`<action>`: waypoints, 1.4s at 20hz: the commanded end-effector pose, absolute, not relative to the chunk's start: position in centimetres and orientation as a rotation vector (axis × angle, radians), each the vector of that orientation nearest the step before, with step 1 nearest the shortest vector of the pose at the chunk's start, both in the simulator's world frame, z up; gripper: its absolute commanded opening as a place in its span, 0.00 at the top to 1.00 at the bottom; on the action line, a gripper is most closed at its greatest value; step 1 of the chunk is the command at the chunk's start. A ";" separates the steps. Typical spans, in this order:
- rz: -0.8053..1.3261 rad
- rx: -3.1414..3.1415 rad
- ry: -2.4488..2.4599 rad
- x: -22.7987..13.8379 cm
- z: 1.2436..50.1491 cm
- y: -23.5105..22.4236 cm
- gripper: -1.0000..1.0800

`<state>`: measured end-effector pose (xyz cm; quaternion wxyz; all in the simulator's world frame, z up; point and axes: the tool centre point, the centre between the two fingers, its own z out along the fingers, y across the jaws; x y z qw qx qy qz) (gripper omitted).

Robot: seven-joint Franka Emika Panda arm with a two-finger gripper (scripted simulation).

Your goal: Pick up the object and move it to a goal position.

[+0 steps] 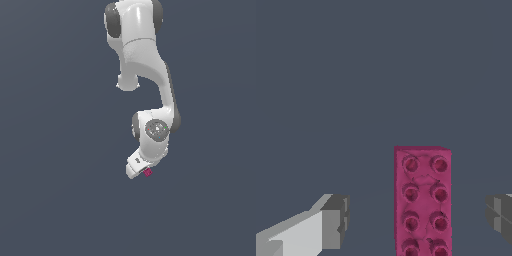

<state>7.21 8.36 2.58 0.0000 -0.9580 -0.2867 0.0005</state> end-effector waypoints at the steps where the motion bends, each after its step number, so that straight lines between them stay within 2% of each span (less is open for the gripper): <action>1: 0.000 -3.009 -0.903 7.2 1.6 8.4 0.04; 6: 0.000 -3.009 -0.903 7.4 1.2 8.4 0.04; 7: 0.000 -3.009 -0.903 7.4 1.2 8.4 1.00; 20: -0.001 -3.007 -0.910 7.4 1.4 8.3 1.00; 28: -0.023 -2.977 -1.002 7.6 4.6 7.4 1.00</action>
